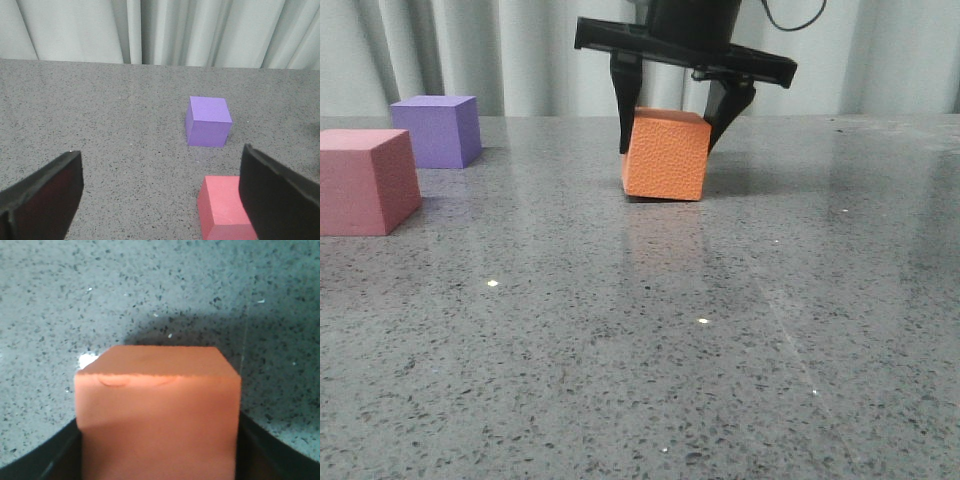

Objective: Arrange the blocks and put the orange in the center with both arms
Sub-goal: 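Set the orange cube down at center and open the right gripper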

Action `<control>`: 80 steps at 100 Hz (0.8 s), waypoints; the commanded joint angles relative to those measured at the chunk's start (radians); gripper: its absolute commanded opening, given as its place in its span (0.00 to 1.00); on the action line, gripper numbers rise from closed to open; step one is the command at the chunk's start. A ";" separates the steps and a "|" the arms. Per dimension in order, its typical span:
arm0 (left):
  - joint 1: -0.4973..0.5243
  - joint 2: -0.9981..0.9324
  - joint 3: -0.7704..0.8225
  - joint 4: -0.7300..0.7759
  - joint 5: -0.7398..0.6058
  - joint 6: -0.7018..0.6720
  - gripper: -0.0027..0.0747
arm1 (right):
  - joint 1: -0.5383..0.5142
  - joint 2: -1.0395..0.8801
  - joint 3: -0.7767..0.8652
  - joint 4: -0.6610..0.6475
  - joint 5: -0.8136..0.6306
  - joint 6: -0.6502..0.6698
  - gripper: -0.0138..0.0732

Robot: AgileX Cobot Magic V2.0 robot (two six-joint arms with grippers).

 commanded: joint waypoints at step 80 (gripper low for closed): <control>0.002 0.003 -0.035 -0.016 -0.088 -0.001 0.81 | -0.002 -0.099 -0.035 0.009 0.070 -0.001 0.82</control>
